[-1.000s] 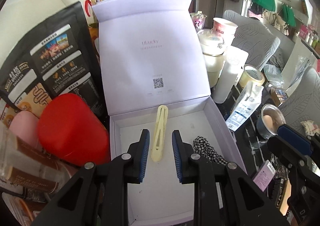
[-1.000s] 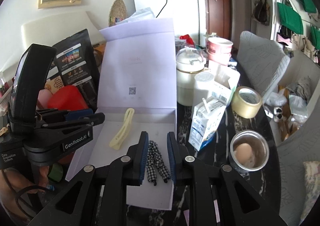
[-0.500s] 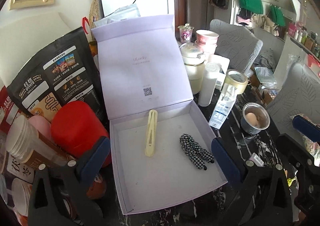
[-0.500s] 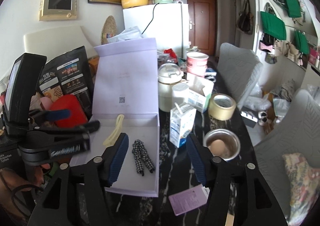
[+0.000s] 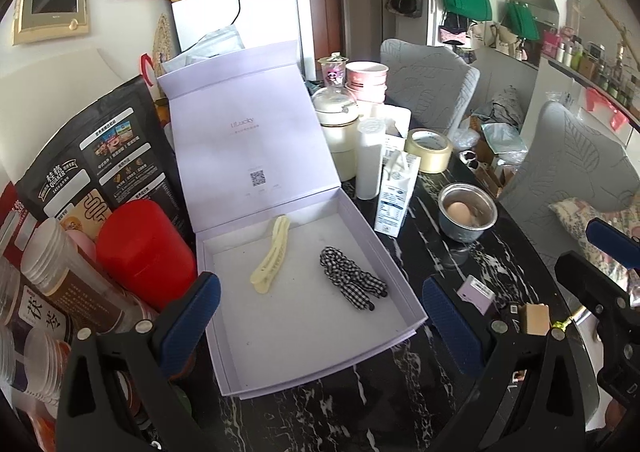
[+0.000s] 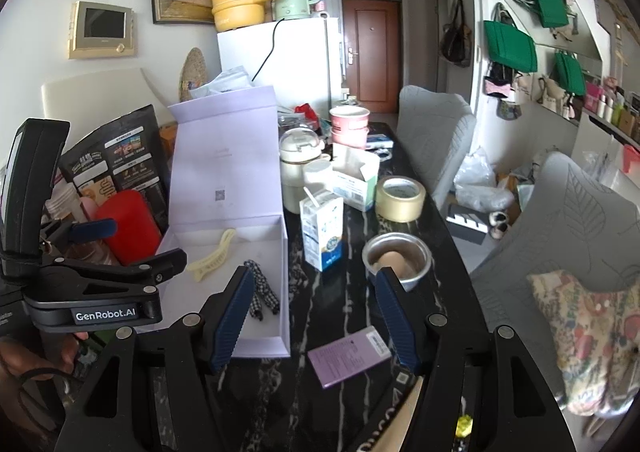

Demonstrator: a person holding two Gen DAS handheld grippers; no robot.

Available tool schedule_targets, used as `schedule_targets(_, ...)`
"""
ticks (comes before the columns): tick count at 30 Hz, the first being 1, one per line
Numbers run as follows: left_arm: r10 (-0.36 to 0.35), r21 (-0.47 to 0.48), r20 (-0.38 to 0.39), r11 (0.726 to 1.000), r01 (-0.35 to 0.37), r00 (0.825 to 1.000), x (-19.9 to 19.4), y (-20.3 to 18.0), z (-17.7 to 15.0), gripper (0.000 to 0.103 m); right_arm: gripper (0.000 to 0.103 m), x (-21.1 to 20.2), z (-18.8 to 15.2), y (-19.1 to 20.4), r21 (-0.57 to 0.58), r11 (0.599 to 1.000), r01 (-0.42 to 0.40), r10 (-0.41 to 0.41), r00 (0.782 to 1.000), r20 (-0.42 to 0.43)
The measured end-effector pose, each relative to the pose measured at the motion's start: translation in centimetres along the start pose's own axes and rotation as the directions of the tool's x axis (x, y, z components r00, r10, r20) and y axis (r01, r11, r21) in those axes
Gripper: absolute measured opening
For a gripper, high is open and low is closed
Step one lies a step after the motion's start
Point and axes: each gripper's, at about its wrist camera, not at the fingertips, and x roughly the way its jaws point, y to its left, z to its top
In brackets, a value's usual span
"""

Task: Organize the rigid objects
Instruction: 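Move both grippers back toward the remaining items on the table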

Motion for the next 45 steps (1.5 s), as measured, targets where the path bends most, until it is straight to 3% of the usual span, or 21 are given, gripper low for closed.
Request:
schedule_targets(8, -0.026, 0.042, 0.025, 0.999, 0.025, 0.999, -2.4, -1.9, -1.6, 0.103, 0.064, -3.1, -2.0, -0.3, 0.013, 1.000, 0.022, -0.022, 0.999, 0.024)
schedule_targets(20, -0.122, 0.114, 0.070, 0.987, 0.114, 0.990, -5.1, -4.8, -4.9, 0.103, 0.064, -7.1, -5.7, -1.2, 0.044, 0.997, 0.069, -0.070, 0.997, 0.035)
schedule_targets(45, -0.272, 0.234, -0.037, 0.933, 0.272, 0.962, -2.5, -11.4, -8.9, 0.103, 0.064, -9.0, -13.4, -6.1, 0.168, 0.977, 0.129, -0.130, 0.991, -0.006)
